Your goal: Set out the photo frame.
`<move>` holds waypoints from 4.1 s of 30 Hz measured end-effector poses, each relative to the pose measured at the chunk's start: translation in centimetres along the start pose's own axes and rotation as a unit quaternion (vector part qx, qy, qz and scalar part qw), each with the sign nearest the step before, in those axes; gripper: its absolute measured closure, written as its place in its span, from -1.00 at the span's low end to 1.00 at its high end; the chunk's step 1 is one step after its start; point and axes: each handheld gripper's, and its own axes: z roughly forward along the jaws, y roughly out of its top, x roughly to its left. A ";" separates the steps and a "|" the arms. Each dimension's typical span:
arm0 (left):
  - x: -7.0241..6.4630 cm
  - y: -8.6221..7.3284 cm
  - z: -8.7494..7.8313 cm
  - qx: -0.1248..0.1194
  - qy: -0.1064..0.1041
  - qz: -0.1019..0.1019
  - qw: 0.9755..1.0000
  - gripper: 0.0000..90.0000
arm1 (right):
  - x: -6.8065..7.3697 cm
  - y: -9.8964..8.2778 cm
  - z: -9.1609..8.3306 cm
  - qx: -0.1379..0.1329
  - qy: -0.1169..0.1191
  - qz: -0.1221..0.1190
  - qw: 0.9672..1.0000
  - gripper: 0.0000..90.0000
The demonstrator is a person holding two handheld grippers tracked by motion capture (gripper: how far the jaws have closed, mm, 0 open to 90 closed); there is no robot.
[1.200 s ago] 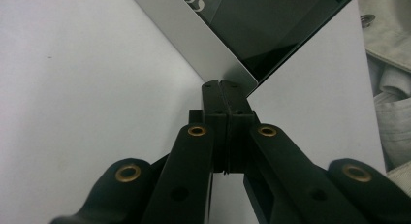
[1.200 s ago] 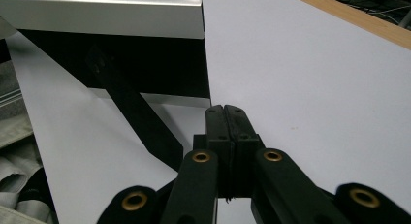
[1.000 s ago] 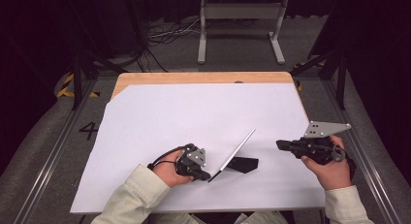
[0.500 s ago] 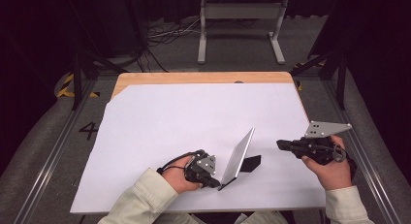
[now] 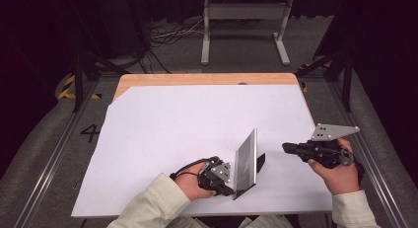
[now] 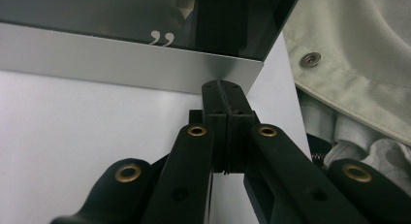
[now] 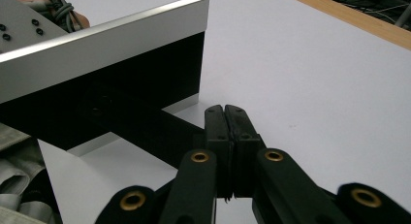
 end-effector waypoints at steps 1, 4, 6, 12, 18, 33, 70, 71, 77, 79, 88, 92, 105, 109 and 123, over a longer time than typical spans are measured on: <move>0.0 0.1 0.1 -0.002 -0.003 0.000 1.000 1.00 | 0.0 0.0 0.0 -0.001 -0.001 0.000 1.000 0.98; 0.0 0.3 0.4 -0.005 -0.002 0.002 1.000 1.00 | 0.0 0.0 -0.1 -0.001 -0.001 0.000 1.000 0.98; -0.1 0.7 0.7 -0.005 -0.004 0.006 1.000 1.00 | 0.0 -0.1 -0.2 -0.001 -0.002 0.000 1.000 0.98; -0.2 1.8 1.5 -0.002 -0.008 0.012 1.000 1.00 | 0.0 -0.1 -0.4 -0.003 -0.004 0.001 1.000 0.97; 0.1 2.6 2.1 -0.004 -0.011 0.012 1.000 1.00 | -0.1 -0.2 -0.6 -0.005 -0.004 0.026 1.000 0.93; 0.6 4.4 3.4 -0.011 0.005 0.006 1.000 1.00 | -0.3 -0.4 -1.4 -0.006 -0.013 0.081 0.997 0.86; 1.3 0.0 -1.3 -0.019 0.020 -0.033 0.999 0.99 | 0.2 0.3 -2.4 0.021 0.002 0.079 0.997 0.86; 1.3 -0.1 -1.4 -0.019 0.024 -0.033 0.999 0.99 | 0.3 0.3 -2.4 0.022 0.002 0.081 0.996 0.87; 1.5 -1.1 -2.7 -0.027 0.036 -0.043 0.998 0.98 | 1.1 1.1 -2.9 0.046 -0.019 0.108 0.993 0.86; 1.5 -1.4 -3.1 -0.026 0.040 -0.046 0.998 0.98 | 1.2 1.1 -2.9 0.049 -0.022 0.110 0.992 0.85; 1.8 -2.7 -4.4 -0.033 0.051 -0.062 0.996 0.96 | 2.0 1.8 -3.1 0.056 -0.036 0.132 0.989 0.74; 1.9 -2.9 -4.9 -0.039 0.056 -0.066 0.996 0.95 | 2.5 2.1 -3.3 0.048 -0.049 0.137 0.988 0.71; 2.3 -3.6 -5.8 -0.044 0.062 -0.076 0.994 0.90 | 3.3 2.7 -3.7 0.030 -0.061 0.167 0.984 0.65; 2.3 -3.7 -6.0 -0.046 0.064 -0.078 0.994 0.90 | 3.8 3.1 -3.7 0.026 -0.058 0.169 0.984 0.60; 2.6 -4.1 -6.4 -0.047 0.069 -0.085 0.993 0.89 | 4.6 3.8 -2.8 0.033 -0.043 0.182 0.982 0.46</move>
